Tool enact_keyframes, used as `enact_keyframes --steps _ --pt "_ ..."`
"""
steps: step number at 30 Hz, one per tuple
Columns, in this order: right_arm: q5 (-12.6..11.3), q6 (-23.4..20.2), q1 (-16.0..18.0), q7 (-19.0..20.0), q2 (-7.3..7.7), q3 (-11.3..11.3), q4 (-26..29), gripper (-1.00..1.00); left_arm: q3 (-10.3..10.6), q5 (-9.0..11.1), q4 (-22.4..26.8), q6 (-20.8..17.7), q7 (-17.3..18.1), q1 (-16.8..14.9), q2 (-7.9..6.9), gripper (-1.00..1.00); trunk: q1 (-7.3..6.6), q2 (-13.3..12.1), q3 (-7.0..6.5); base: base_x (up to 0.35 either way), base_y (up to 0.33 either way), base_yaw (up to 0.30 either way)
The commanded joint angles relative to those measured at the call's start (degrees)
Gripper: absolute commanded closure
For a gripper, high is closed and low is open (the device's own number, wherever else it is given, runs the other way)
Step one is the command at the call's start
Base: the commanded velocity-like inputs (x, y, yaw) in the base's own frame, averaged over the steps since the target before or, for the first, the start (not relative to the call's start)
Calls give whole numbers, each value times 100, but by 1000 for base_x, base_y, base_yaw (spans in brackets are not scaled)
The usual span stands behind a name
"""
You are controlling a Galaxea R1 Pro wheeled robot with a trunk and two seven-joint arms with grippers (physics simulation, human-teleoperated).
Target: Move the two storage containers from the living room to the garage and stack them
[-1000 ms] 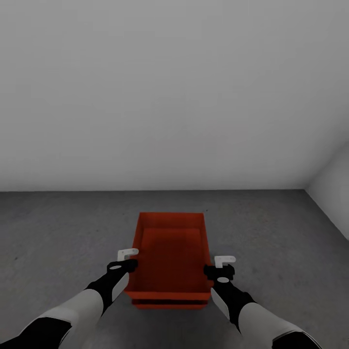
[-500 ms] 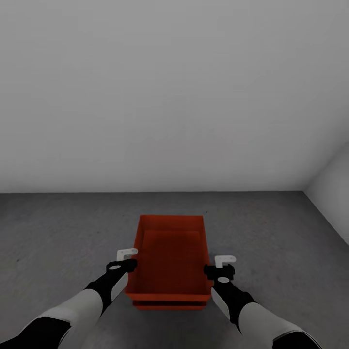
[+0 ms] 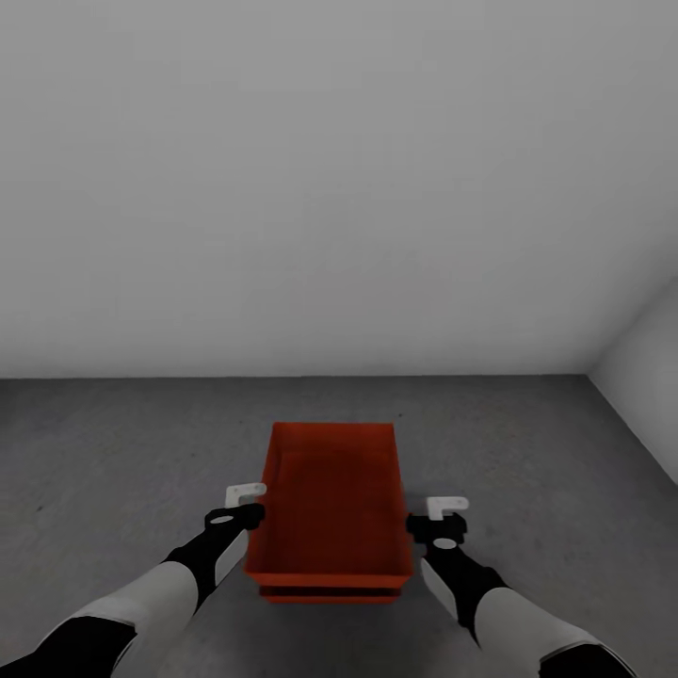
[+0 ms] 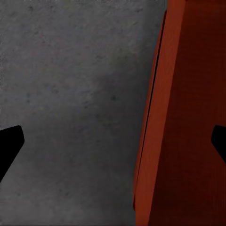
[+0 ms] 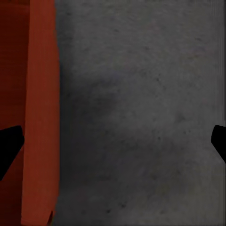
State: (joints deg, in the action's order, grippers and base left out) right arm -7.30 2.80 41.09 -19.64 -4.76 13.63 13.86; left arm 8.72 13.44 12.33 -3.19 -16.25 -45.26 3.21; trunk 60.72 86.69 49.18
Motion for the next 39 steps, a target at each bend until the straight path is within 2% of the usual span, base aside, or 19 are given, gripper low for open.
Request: enact_keyframes --steps 1,4,8,39 --pt "-63 28 4 -25 41 46 -6 -100 48 45 10 -35 -37 0 -3 -100 -23 -40 -15 0 0 0" --pt "-68 23 4 -19 160 47 -1 -100 45 45 8 -39 -27 0 -9 -100 -89 -160 -69 0 0 0" --pt "-69 20 4 -15 236 48 2 -100 47 48 7 -47 -3 0 -23 -100 -177 -320 -140 0 0 0" --pt "-61 16 4 -16 230 71 2 -100 52 63 7 -42 16 0 -31 -100 -858 -1564 -697 0 0 0"
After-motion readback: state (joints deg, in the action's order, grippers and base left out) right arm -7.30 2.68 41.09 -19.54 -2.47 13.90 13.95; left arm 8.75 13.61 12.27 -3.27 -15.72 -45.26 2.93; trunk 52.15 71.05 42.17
